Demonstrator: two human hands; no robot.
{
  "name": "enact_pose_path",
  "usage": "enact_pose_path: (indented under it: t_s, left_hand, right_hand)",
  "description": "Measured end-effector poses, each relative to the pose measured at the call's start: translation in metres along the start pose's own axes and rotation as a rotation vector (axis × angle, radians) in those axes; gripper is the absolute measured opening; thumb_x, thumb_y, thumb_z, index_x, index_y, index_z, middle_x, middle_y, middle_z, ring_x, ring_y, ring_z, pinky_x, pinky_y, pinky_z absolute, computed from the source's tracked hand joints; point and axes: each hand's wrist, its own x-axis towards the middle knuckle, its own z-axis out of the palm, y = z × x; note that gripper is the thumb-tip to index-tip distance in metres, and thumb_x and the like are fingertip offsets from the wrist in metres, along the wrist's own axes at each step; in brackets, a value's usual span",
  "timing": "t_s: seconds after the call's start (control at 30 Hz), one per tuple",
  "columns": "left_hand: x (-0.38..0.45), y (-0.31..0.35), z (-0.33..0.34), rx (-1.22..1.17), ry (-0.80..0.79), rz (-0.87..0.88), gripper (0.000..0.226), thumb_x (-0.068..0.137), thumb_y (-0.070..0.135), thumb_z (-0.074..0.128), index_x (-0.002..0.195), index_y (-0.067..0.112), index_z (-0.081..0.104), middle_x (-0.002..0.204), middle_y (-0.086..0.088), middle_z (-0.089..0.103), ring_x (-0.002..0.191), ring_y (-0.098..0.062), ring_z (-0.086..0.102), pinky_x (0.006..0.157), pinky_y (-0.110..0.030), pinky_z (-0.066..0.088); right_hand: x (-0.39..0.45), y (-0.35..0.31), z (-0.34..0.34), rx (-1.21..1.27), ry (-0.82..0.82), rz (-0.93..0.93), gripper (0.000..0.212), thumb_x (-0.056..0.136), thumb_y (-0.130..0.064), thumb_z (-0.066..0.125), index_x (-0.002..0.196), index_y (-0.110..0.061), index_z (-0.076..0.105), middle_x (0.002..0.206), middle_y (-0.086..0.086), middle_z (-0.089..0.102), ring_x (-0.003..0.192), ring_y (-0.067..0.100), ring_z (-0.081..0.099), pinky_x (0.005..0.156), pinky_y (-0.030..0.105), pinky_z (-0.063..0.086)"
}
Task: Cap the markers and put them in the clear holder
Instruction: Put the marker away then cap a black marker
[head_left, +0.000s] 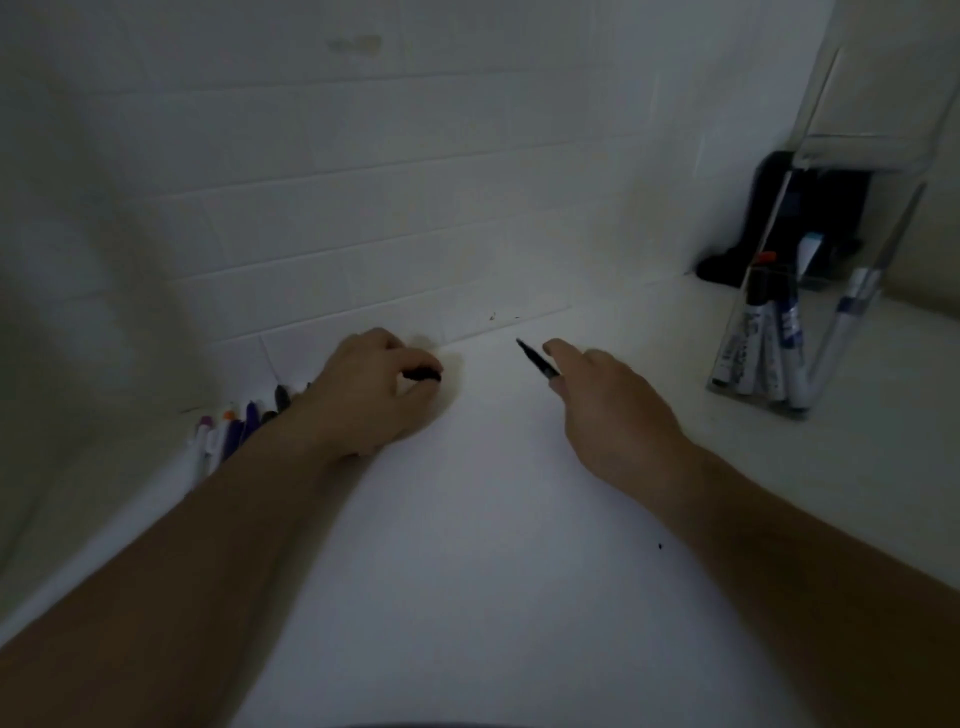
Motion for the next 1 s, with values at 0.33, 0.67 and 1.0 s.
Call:
enact_pose_path:
  t_s: [0.33,0.67,1.0]
  left_hand:
    - [-0.007,0.035,0.007,-0.293,0.143,0.055,0.017,0.09,0.019,0.069,0.098,0.033,0.065,0.087,0.017,0.066,0.08,0.004,0.059,0.068,-0.004,0.038]
    - [-0.008,0.041,0.006,-0.259,0.162,0.109,0.018,0.087,0.023,0.072,0.099,0.036,0.067,0.087,0.013,0.069,0.082,-0.007,0.062,0.074,-0.02,0.047]
    - [-0.006,0.058,0.013,-0.135,0.118,0.249,0.02,0.091,0.028,0.068,0.111,0.024,0.073,0.098,0.007,0.074,0.088,-0.012,0.064,0.076,-0.021,0.037]
  right_hand:
    - [0.002,-0.004,-0.009,0.131,0.058,-0.033,0.013,0.103,-0.02,0.041,0.106,-0.031,0.045,0.092,-0.007,0.053,0.083,0.02,0.052,0.073,0.044,0.049]
    - [-0.002,-0.008,-0.001,0.061,0.046,-0.131,0.011,0.103,-0.025,0.041,0.108,-0.033,0.047,0.091,-0.006,0.049,0.082,0.024,0.051,0.069,0.047,0.05]
    - [0.0,-0.012,-0.001,0.048,0.077,-0.173,0.015,0.101,-0.029,0.047,0.108,-0.028,0.061,0.082,-0.01,0.046,0.075,0.018,0.049,0.061,0.036,0.039]
